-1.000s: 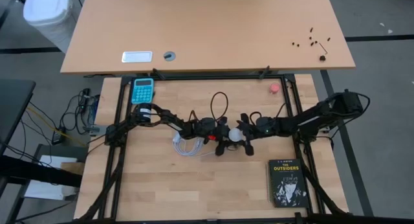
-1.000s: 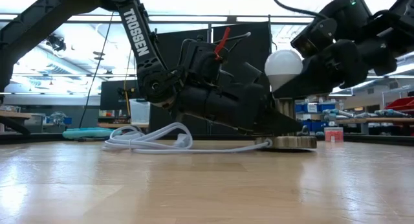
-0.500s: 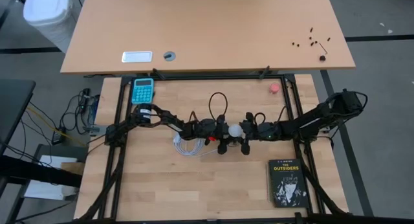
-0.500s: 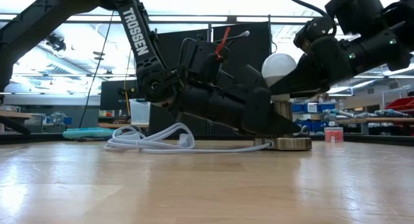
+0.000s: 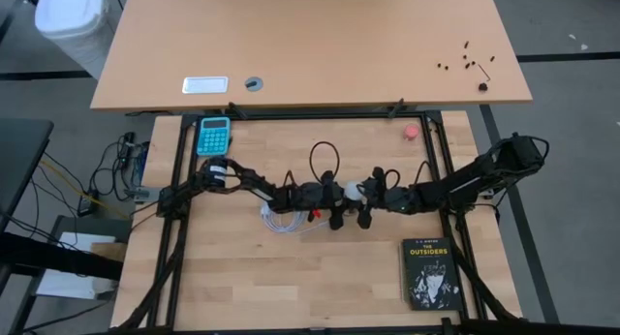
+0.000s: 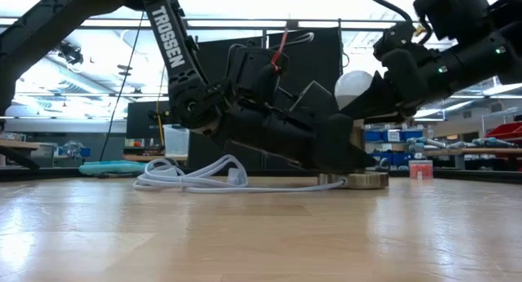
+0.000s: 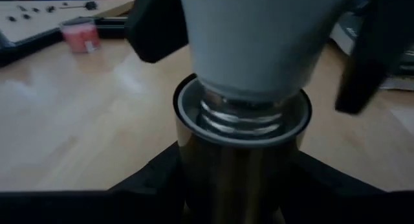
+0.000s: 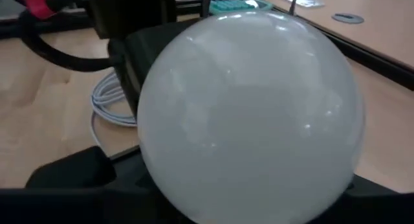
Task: Screw lightbulb
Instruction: Insert the lightbulb into the lamp
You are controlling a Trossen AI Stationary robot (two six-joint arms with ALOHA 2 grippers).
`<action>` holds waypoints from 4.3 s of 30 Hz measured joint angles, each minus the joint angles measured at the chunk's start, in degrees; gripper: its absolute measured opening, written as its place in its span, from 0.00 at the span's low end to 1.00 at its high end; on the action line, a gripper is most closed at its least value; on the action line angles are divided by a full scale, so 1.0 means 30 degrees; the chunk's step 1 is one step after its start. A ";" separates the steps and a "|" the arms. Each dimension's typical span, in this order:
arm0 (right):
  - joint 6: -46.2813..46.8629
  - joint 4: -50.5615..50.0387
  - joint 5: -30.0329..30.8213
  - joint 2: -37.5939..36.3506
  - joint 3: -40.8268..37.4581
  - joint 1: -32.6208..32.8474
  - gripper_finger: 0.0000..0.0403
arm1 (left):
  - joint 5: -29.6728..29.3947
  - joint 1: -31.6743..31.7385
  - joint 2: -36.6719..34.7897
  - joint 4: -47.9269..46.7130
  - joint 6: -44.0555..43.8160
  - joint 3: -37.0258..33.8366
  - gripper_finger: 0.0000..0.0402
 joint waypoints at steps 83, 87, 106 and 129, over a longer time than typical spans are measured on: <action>-0.7199 -0.2366 -1.4236 -0.0033 0.1999 -0.2974 0.72 | 0.8859 0.0264 -0.0036 -0.0678 0.0604 0.0044 0.48; -0.7082 -0.2384 -1.4243 -0.0022 0.1999 -0.2974 0.61 | 0.8866 0.0264 -0.0036 -0.0698 0.0563 0.0044 0.48; -0.4991 -0.2891 -1.3459 -0.0015 0.2006 -0.3221 0.49 | 0.8932 0.0318 -0.0036 -0.0480 -0.0386 0.0029 0.48; -0.3847 -0.0901 -0.9915 -0.0933 0.0007 -0.1591 0.43 | 0.7681 0.0322 -0.0014 -0.0429 0.0321 0.0000 0.48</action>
